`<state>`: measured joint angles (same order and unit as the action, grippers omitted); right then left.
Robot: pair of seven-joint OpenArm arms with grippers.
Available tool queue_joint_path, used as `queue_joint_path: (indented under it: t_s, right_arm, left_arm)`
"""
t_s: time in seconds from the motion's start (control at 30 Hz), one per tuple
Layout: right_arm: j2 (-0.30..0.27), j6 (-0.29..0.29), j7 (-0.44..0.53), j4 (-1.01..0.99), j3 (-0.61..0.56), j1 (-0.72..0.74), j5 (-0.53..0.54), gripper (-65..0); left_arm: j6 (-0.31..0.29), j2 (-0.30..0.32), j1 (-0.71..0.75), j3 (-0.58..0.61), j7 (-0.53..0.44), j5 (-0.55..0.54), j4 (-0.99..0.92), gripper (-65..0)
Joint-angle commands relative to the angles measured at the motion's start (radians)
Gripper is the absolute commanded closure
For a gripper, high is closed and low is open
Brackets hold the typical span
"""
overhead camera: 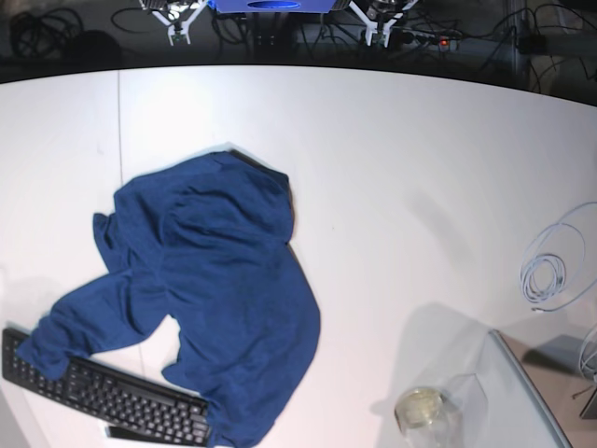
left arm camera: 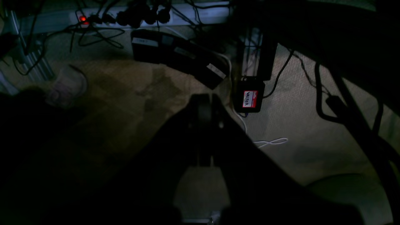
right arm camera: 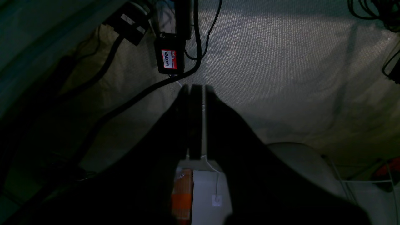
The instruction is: Layout the t-shirt on the table in an organized manner, then fold the t-shirt properly
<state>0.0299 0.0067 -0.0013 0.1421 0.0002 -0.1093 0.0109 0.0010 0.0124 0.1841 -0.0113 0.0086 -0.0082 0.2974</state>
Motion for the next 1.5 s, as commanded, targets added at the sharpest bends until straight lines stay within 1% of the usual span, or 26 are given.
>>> queue_joint_path:
  t_s: [0.0,0.7,0.83,0.9,0.97,1.0,1.07,1.13,1.17,1.2,1.3,1.33,1.43,1.47]
  right_arm:
    - [-0.005,-0.014,-0.004,-0.002,0.002,-0.003,-0.004,-2.0]
    - [-0.003,-0.014,-0.004,0.004,-0.001,-0.005,-0.007,-1.2]
    - [-0.003,-0.014,-0.004,0.006,0.002,-0.034,-0.004,-1.1]
    - [-0.005,-0.014,-0.004,0.006,0.004,-0.062,-0.002,0.0]
    - [-0.006,-0.014,-0.004,0.038,0.007,-0.112,-0.001,0.0]
    - [-0.006,-0.014,-0.004,0.075,0.016,-0.151,-0.001,0.0]
    - [-0.006,-0.014,-0.007,0.209,0.087,-0.255,-0.004,0.0]
    - [-0.006,-0.014,-0.047,0.396,0.152,-0.370,-0.006,0.0]
    - [-0.006,-0.014,-0.095,0.522,0.191,-0.438,-0.006,0.0]
    - [-0.005,-0.014,-0.139,0.644,0.217,-0.494,-0.006,0.0]
    - [0.012,-0.014,-0.260,0.989,0.245,-0.654,-0.002,0.0]
    - [0.026,-0.014,-0.285,1.092,0.251,-0.702,-0.002,0.0]
    - [0.052,-0.014,-0.314,1.302,0.252,-0.795,-0.002,0.0]
    - [0.055,-0.014,-0.314,1.368,0.252,-0.821,-0.002,0.0]
  left_arm:
    - [0.004,0.004,0.008,0.003,0.000,0.001,0.003,0.0]
    - [0.004,0.004,0.005,0.004,0.000,0.001,0.003,0.0]
    - [0.004,0.004,0.036,0.015,-0.005,0.012,0.012,0.0]
    - [0.004,0.014,0.062,0.015,-0.008,0.012,0.036,0.0]
    - [0.003,0.047,0.119,0.015,-0.009,0.001,0.110,0.0]
    - [0.003,0.059,0.150,0.015,-0.009,0.001,0.164,0.0]
    - [-0.008,0.094,0.245,0.015,-0.009,0.001,0.305,0.0]
    - [-0.063,0.126,0.349,0.017,-0.008,0.001,0.460,0.0]
    - [-0.097,0.146,0.407,0.017,-0.008,0.001,0.546,0.0]
    - [-0.117,0.163,0.458,0.015,-0.008,0.001,0.618,0.0]
    - [-0.121,0.205,0.585,0.004,-0.008,0.000,0.816,0.0]
    - [-0.121,0.222,0.621,0.003,-0.008,0.000,0.877,0.0]
    - [-0.121,0.265,0.708,0.001,-0.008,-0.009,1.034,0.0]
    - [-0.121,0.278,0.731,0.001,-0.008,-0.037,1.089,0.0]
